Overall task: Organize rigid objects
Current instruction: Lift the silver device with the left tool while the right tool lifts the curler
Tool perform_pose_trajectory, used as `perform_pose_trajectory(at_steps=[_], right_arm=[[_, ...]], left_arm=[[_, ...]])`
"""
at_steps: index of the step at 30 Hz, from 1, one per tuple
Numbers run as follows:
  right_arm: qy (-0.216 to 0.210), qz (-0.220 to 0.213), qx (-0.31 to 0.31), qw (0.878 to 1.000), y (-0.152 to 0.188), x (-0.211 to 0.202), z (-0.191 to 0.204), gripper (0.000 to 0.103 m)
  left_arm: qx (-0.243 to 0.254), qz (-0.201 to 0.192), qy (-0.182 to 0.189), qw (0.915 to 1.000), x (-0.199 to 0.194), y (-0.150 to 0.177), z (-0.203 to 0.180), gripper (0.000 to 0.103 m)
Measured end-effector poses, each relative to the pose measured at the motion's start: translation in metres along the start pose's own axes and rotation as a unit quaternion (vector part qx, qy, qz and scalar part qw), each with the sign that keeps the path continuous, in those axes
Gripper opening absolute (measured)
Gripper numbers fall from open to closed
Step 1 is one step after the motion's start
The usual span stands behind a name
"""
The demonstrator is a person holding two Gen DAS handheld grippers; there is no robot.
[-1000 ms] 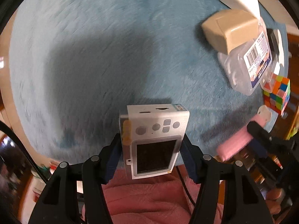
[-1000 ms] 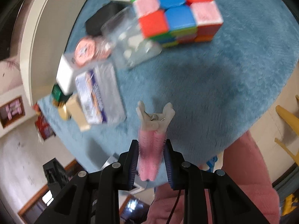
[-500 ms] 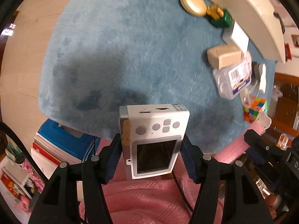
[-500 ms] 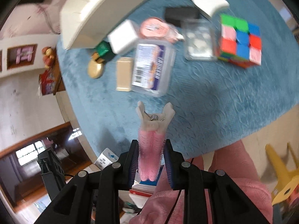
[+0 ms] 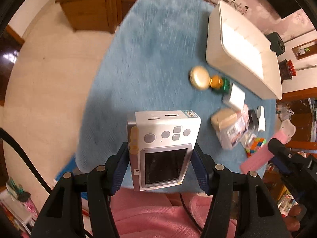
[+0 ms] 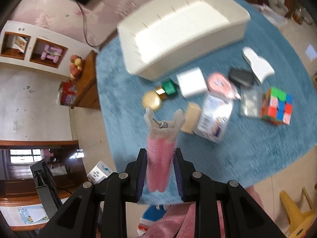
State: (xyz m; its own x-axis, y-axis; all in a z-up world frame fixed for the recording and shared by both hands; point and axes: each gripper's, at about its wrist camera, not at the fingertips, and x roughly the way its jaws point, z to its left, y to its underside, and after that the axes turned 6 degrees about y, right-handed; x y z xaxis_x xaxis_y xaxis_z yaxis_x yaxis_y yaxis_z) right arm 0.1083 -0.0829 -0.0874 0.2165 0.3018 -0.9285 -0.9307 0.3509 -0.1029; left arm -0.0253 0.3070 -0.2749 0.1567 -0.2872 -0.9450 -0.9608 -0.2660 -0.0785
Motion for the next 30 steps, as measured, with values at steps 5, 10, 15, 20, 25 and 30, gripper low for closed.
perform_pose_trajectory(at_steps=[5,10,15,20,25,30], right_arm=[[-0.004,-0.074,-0.027,0.997,-0.002,-0.011,0.030,0.027],[-0.014,-0.159,-0.053,0.986,0.005,-0.027,0.052,0.027],[-0.006,-0.218,-0.063,0.974,0.011,-0.038,0.061,0.027],[-0.007,-0.272,-0.086,0.958,0.018,-0.054,0.066,0.027],[-0.007,-0.316,-0.116,0.942,0.021,-0.069,0.072,0.027],[0.009,-0.349,-0.160,0.923,0.018,-0.076,0.075,0.027]], left_arm=[[0.038,-0.043,0.006,0.9984,-0.023,-0.025,0.004,0.064],[0.067,-0.077,0.033,0.9943,-0.062,-0.065,-0.041,0.064],[0.092,-0.112,0.058,0.9878,-0.073,-0.090,-0.051,0.064],[0.121,-0.148,0.084,0.9780,-0.090,-0.122,-0.084,0.064],[0.135,-0.155,0.103,0.9732,-0.099,-0.139,-0.101,0.064],[0.153,-0.182,0.115,0.9645,-0.108,-0.146,-0.121,0.064]])
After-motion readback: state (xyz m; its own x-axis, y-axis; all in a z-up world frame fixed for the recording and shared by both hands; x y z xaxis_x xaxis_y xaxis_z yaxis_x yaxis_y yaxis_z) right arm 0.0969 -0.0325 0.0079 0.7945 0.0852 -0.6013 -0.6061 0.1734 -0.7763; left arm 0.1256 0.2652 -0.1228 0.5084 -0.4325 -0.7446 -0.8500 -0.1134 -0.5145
